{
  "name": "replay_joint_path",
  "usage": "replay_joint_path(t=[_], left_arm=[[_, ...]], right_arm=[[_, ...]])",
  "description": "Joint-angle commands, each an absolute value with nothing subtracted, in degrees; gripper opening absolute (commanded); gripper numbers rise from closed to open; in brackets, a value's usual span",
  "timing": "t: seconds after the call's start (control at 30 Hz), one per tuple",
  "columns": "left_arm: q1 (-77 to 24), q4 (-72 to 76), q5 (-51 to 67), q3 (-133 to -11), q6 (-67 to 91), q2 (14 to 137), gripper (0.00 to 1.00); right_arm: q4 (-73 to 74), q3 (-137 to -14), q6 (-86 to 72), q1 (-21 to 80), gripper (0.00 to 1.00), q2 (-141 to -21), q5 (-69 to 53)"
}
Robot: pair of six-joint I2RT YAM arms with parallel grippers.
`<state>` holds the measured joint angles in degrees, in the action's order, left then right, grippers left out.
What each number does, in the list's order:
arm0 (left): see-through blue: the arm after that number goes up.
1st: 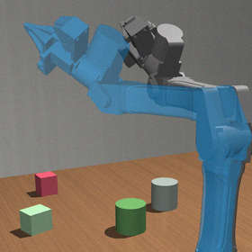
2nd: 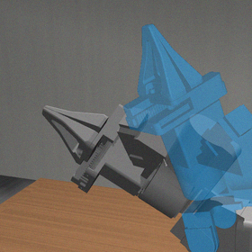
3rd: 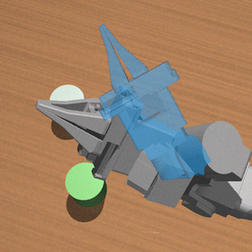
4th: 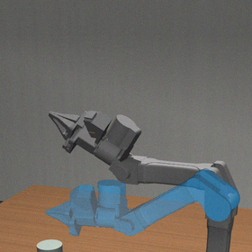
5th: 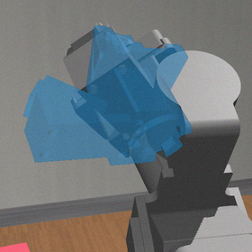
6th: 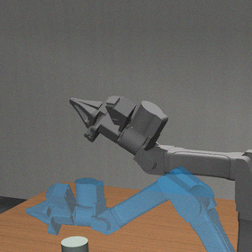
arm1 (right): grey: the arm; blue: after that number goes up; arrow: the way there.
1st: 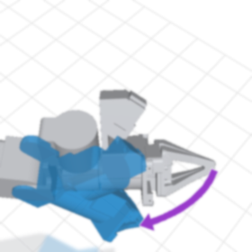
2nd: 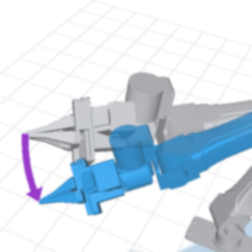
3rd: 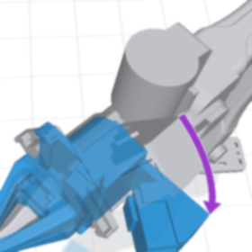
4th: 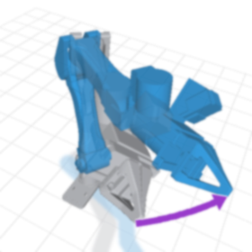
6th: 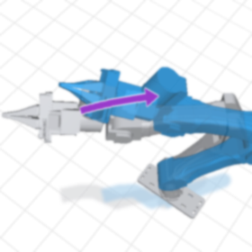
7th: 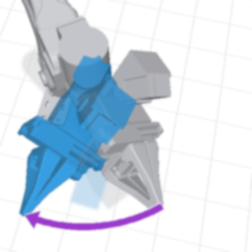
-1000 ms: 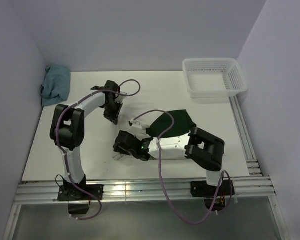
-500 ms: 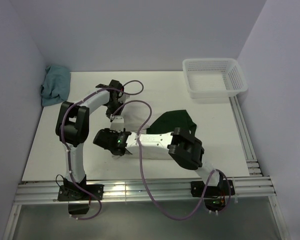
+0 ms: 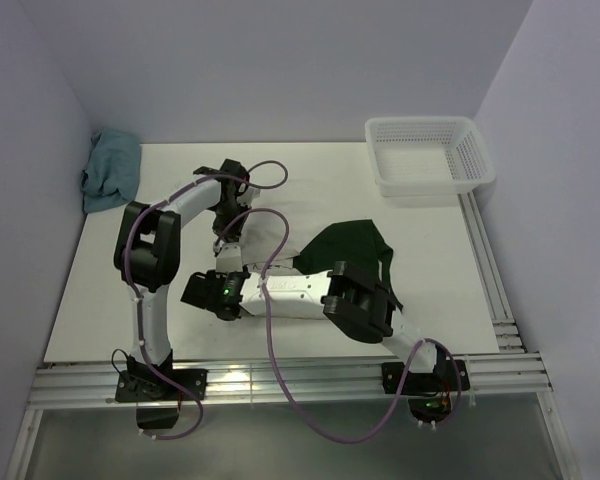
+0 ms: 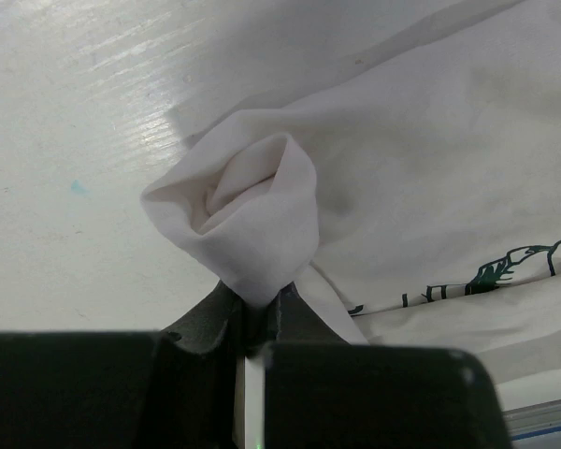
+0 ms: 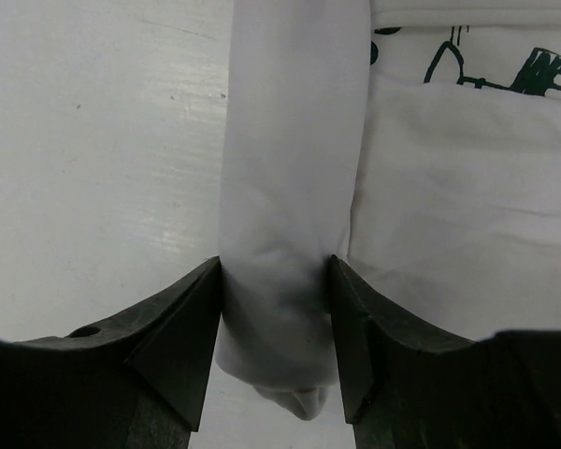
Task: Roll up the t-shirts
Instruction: Roll the tshirt
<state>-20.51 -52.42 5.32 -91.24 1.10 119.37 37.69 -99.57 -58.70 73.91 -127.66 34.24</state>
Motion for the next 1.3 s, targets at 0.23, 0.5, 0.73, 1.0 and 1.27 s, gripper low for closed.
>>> replay_joint_path(t=[0.23,0.5,0.73,1.0,1.27], left_arm=[[-20.8,-53.8,9.5,-95.2,0.9,120.2,0.12],[-17.7,-55.5,22.4,-99.9,-3.9,118.3,0.63],[-12.4,-54.8,35.6,-100.8,-7.3,115.8,0.76],[-7.8,-49.6,47.1,-85.5,-13.3,111.9,0.76],[-7.6,-34.8,51.7,-73.9,-6.2,111.0,0.77]], right_arm=[[31.4,-90.7,-61.9,75.1,0.31,-123.9,31.2],[-0.1,-64.1,-64.6,72.6,0.14,-110.3,24.4],[-29.2,-45.0,-72.8,68.6,0.14,-104.0,17.2],[-52.0,-36.1,-80.0,66.0,0.14,-108.7,12.7],[-55.1,-35.9,-81.7,65.8,0.14,-110.9,11.8]])
